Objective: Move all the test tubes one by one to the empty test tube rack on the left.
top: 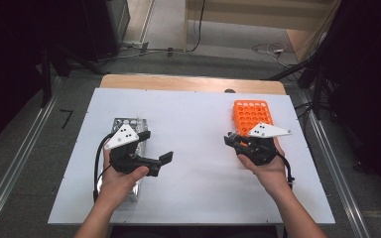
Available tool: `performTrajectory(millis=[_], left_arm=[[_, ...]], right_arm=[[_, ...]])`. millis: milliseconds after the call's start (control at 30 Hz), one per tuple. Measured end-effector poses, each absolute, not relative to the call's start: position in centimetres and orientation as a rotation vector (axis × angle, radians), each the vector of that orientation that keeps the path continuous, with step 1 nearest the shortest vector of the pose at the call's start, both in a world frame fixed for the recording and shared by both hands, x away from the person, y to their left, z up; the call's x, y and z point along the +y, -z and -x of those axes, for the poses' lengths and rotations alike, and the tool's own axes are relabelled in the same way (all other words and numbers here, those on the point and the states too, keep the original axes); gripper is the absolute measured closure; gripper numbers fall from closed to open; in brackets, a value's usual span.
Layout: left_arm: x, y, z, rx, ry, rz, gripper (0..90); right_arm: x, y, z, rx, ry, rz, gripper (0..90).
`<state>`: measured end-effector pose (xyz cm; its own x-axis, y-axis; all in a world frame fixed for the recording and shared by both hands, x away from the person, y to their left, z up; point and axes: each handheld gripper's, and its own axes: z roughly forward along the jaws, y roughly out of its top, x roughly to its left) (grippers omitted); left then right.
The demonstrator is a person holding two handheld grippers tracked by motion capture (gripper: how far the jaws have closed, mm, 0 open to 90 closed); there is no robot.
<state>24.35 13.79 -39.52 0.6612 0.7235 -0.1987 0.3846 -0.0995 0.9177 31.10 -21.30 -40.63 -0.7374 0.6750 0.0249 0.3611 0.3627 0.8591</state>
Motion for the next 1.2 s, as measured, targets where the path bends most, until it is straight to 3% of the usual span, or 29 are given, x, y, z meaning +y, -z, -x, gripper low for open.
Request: performTrajectory(millis=[833, 933, 1200], left_arm=[[11.0, 39.2, -23.4, 0.799, -0.3, -1.746, 3.4], [10.5, 39.2, -23.3, 0.772, -0.271, -1.749, 7.1], [8.8, 39.3, -22.9, 0.73, -0.251, -1.772, 28.5]], right_arm=[[-17.0, 42.3, -27.2, 2.457, -1.328, -0.763, 73.8], [-16.5, 42.2, -26.9, 2.465, -1.332, -0.753, 73.8], [-15.7, 42.1, -26.2, 2.493, -1.338, -0.721, 73.8]])
